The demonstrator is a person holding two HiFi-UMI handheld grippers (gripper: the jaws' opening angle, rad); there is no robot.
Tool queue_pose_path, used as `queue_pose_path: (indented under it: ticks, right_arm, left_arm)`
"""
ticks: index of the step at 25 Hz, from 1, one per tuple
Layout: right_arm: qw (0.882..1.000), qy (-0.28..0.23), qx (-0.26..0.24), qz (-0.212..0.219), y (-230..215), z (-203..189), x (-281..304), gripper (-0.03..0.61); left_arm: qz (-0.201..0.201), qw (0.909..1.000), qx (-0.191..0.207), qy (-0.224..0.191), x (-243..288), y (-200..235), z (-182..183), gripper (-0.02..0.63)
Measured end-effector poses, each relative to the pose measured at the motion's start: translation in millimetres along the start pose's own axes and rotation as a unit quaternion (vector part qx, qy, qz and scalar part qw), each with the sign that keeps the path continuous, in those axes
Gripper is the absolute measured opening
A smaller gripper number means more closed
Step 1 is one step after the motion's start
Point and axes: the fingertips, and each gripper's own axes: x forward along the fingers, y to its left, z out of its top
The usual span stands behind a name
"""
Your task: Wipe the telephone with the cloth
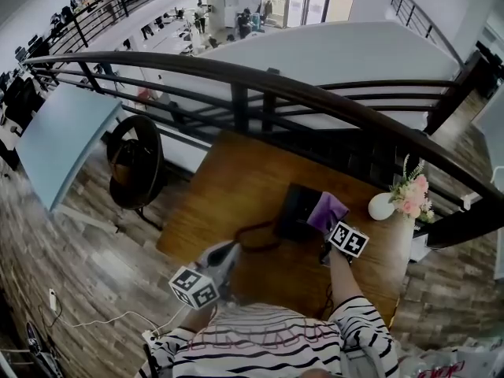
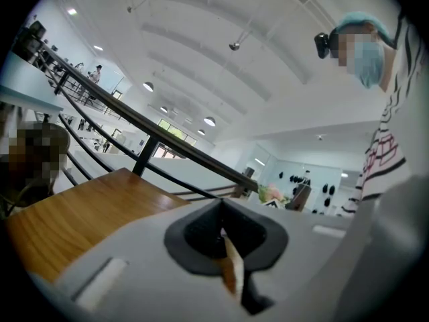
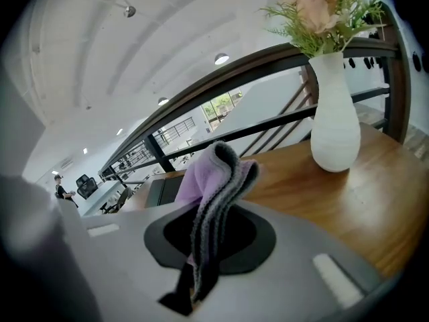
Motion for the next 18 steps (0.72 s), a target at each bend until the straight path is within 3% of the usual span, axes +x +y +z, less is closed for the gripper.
queue_pose_path:
  ticks: [6,13,18]
  right_arm:
    - [0.999,-0.016,-0.004,0.031,28.5,5.8,-7.3,0.038]
    - [0.991,-0.005,-0.024,0.135,118.7,-16.5,-3.7,0.038]
    - [0.984,0.02,-0.036,0.174,159.9,-38.0,9.7,0.038]
  left_arm:
    - [0.005,1.0,0.002,-0.006,-6.3,2.3,3.2,0.0]
    - [0.016,0.9998,0.0,-0.014,-25.8,6.7,4.9,0.0]
    - [0.043,0.9988,-0.003,-0.023,-44.9,10.9,8.0,0.0]
